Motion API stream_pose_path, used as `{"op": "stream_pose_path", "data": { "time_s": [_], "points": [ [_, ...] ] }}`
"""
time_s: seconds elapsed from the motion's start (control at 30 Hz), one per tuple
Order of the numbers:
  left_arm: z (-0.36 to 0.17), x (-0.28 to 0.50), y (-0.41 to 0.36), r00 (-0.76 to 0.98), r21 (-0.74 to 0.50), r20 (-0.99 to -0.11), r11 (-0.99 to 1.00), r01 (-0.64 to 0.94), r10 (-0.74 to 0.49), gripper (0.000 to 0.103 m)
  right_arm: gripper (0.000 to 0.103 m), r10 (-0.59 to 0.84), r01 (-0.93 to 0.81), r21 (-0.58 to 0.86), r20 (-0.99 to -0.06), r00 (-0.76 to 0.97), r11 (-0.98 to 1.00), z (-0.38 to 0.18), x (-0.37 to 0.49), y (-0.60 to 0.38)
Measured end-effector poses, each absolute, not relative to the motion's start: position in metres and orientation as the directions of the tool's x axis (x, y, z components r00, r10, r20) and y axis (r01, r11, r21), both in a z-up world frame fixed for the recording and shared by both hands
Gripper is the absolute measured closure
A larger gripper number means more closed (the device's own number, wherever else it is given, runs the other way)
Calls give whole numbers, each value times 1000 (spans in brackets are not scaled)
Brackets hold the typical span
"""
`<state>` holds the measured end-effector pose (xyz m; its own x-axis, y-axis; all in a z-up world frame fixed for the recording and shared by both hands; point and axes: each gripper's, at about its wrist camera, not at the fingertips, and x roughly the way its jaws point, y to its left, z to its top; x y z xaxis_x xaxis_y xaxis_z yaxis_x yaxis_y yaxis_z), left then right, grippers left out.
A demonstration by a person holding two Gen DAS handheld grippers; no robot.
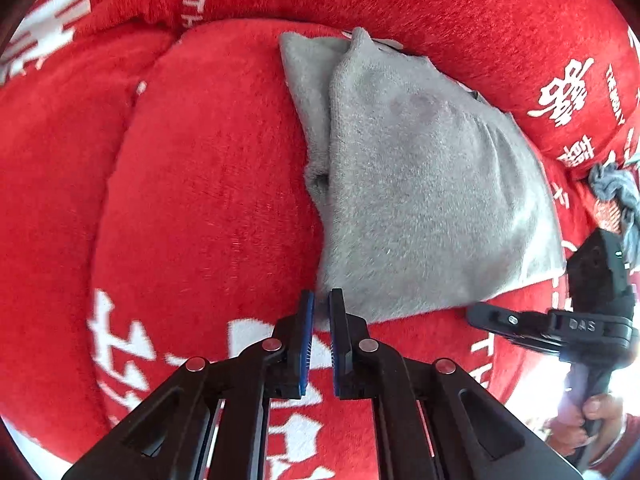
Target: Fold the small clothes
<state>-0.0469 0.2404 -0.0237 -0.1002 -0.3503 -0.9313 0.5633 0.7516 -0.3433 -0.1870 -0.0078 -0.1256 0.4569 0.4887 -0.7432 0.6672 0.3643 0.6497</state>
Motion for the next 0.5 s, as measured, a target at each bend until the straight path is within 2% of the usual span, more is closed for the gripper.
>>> {"op": "stream_pose_path", "data": {
  "time_s": [0.1, 0.27, 0.5],
  "points": [
    [-10, -46, 240, -82, -344, -928, 751, 564, -363, 95, 96, 471, 639, 631, -768, 434, 440, -102, -197, -14],
    [7, -49, 228, -63, -362, -912, 723, 589, -405, 95, 96, 282, 653, 513, -857, 432, 557, -62, -216, -60],
    [-37, -53, 206, -85, -316, -940, 746, 587, -331, 95, 96, 90, 779, 347, -931, 354, 523, -65, -253, -130]
  ]
}}
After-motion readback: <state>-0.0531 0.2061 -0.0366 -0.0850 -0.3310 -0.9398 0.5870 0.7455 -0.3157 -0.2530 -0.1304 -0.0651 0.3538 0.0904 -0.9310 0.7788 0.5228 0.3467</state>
